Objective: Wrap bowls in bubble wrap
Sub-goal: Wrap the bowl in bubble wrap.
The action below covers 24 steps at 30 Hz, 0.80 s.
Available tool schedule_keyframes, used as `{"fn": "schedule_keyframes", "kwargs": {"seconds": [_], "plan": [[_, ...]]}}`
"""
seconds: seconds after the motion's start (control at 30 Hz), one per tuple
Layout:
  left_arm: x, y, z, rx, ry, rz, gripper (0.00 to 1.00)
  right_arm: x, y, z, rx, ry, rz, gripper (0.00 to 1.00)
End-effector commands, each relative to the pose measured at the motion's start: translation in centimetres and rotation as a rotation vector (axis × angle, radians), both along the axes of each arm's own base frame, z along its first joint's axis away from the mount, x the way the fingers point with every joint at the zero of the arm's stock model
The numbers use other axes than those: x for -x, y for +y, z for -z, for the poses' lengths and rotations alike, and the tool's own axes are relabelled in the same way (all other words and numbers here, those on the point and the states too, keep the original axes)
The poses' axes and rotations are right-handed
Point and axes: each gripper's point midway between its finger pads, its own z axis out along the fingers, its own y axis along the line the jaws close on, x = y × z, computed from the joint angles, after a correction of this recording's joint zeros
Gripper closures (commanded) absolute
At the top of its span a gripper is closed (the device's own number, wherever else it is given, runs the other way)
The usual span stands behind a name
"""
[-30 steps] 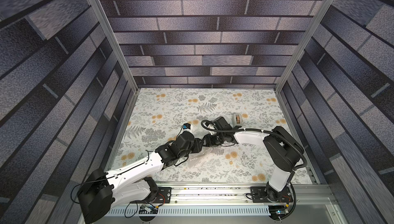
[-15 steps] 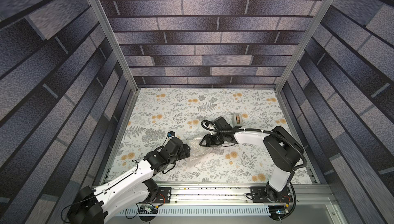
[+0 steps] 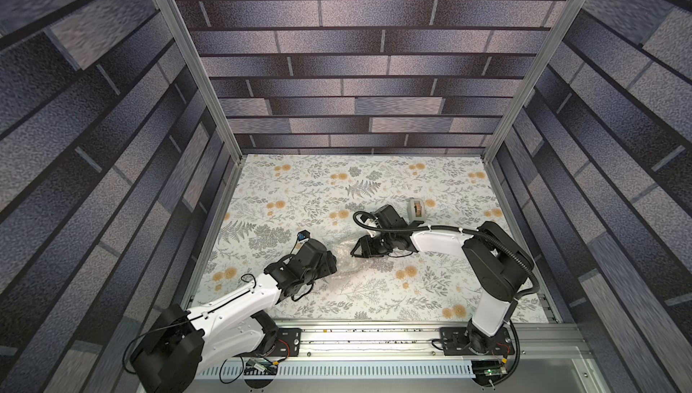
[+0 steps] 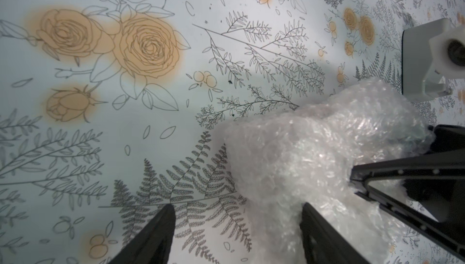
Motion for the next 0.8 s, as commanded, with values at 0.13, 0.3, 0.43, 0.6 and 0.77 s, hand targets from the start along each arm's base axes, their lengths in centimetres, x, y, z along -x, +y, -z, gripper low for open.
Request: {"fn": "schedule_keyframes", "kwargs": {"seconds": [0.13,0.3,0.43,0.6,0.77], "plan": [[-1.3,-2.4,0.2,0.031,-0.018,0.059,0.23,0.4,-0.2,0.1,0.028,0.003,-0.011,0.47],[-1.1,-2.7,-0.1,0.032,-0.026,0.071,0.24,-0.7,-1.1,-1.4,0.023,-0.067,0.051,0.2],[-0.8,-2.3,-0.4,0.033,-0.036,0.067,0.25,-2.0,-1.8,-3.8,-0.044,-0.079,0.097,0.15],[-0.8,-2.2,-0.8,0.035,-0.051,0.072,0.26,-1.7,-1.2,-4.4,-0.082,-0.048,0.07,0.14],[-0.9,-2.6,-0.7,0.065,-0.075,0.082,0.28,-2.0,-2.0,-5.0,-0.067,-0.083,0.09,0.14]]}}
